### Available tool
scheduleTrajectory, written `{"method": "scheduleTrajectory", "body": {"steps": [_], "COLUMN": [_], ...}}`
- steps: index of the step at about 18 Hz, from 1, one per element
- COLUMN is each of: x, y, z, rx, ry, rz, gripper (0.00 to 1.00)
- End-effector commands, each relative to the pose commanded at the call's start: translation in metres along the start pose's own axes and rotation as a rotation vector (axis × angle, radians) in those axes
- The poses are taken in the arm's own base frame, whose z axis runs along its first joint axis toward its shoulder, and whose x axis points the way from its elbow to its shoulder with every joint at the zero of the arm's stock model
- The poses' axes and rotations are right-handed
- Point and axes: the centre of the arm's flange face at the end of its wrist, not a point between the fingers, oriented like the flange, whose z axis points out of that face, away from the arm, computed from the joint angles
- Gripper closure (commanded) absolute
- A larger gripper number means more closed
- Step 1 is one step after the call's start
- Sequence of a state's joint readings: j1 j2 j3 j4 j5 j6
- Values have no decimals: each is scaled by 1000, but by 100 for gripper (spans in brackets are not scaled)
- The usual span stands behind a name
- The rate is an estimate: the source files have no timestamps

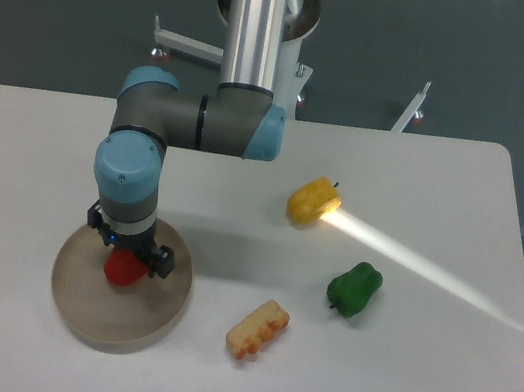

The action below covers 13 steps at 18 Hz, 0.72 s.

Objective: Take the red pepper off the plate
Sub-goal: 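Close the gripper on the red pepper, then lift the red pepper off the plate and carry it away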

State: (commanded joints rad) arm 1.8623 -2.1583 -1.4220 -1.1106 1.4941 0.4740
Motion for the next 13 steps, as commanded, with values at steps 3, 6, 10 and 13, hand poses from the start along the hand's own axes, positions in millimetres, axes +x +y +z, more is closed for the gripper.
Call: {"method": "scheduleTrajectory", "body": {"steps": [3, 6, 10, 13], "x": [0, 0, 0, -1], "y": [0, -2, -3, -3], "z": [-3, -7, -11, -19], "rx": [5, 12, 18, 27], "ry": [-1, -4, -8, -12], "rz": [6, 7, 9, 19], "gripper": [37, 38, 43, 44]}}
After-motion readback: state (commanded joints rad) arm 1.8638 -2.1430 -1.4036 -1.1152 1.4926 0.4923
